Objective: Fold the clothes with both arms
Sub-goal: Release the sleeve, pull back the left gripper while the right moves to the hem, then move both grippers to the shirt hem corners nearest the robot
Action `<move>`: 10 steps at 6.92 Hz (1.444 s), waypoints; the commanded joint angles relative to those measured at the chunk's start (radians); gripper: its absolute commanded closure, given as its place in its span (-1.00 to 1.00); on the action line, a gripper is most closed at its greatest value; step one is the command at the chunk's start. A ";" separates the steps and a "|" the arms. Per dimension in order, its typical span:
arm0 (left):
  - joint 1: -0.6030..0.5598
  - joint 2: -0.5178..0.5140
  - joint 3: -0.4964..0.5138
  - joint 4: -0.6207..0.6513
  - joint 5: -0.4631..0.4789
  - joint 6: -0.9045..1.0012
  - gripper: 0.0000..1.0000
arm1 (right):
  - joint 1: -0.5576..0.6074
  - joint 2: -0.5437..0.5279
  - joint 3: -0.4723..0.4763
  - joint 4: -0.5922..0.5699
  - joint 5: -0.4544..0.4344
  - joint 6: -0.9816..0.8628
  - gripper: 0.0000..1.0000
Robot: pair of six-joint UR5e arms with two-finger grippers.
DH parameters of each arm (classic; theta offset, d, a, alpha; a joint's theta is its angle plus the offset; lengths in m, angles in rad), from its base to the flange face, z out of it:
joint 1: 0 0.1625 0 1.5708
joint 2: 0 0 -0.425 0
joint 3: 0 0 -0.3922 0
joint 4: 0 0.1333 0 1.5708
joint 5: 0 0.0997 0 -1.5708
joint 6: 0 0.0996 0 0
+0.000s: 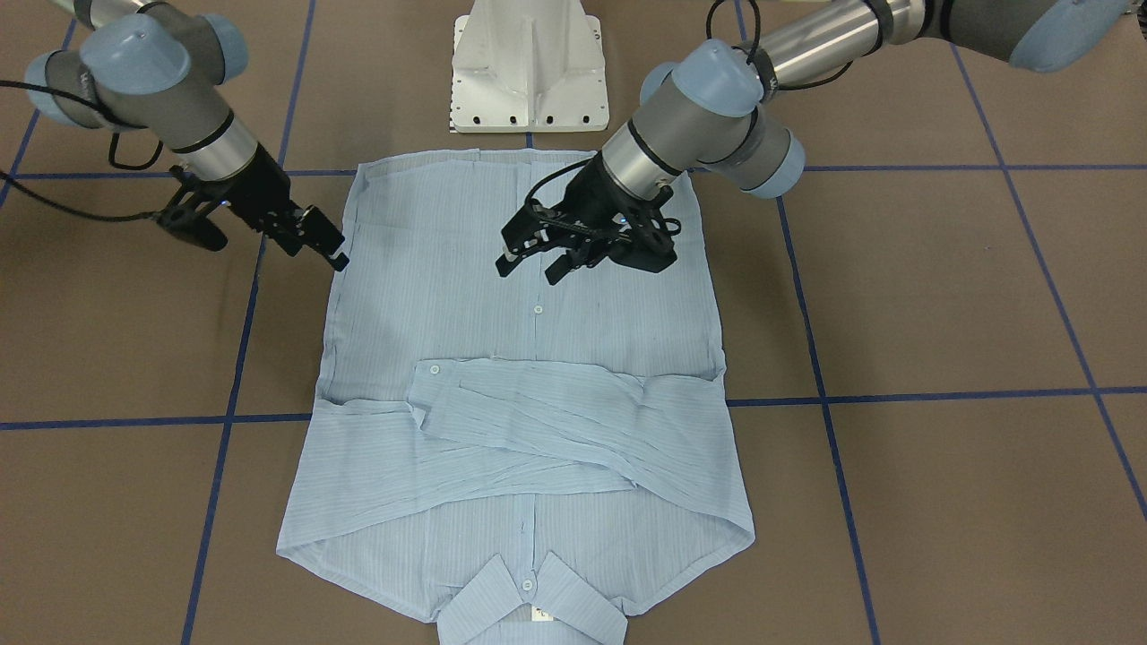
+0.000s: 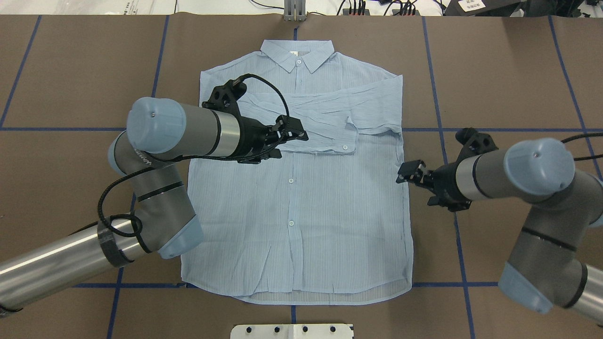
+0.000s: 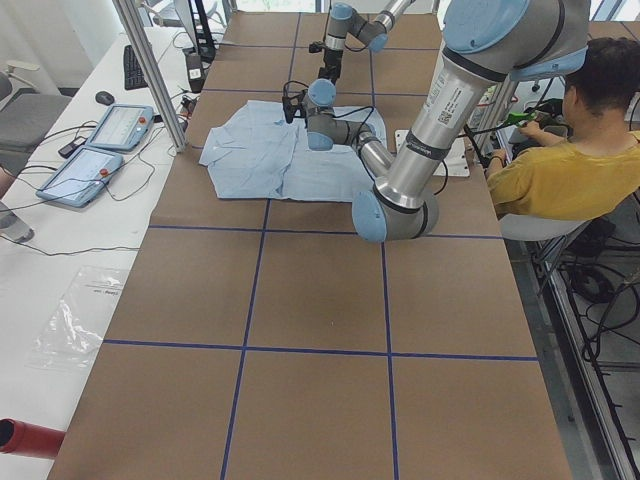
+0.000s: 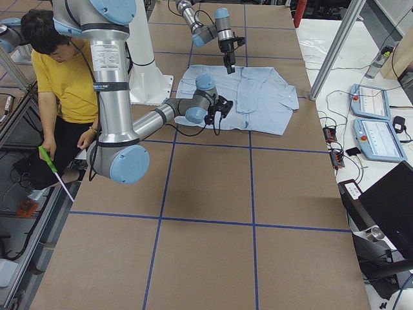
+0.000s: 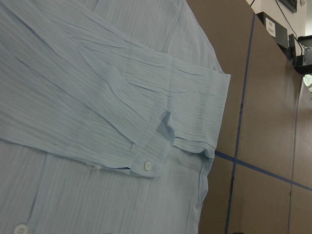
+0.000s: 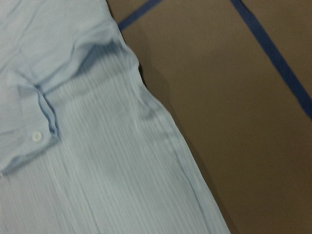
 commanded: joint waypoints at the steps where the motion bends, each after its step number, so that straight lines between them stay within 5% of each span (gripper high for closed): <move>1: 0.003 0.047 -0.026 0.006 0.003 -0.004 -0.70 | -0.190 -0.013 0.177 -0.322 -0.142 0.029 -1.00; 4: 0.011 0.048 0.019 -0.007 -0.002 0.010 -0.70 | -0.425 0.007 0.181 -0.517 -0.355 0.149 -0.96; 6: 0.015 0.047 0.019 -0.020 0.000 0.060 -0.70 | -0.461 0.035 0.154 -0.575 -0.360 0.150 -0.76; 8: 0.015 0.048 0.019 -0.027 0.000 0.063 -0.70 | -0.453 0.069 0.132 -0.591 -0.358 0.150 -0.14; 10: 0.017 0.050 0.019 -0.027 0.000 0.063 -0.71 | -0.437 0.066 0.132 -0.592 -0.360 0.150 -0.03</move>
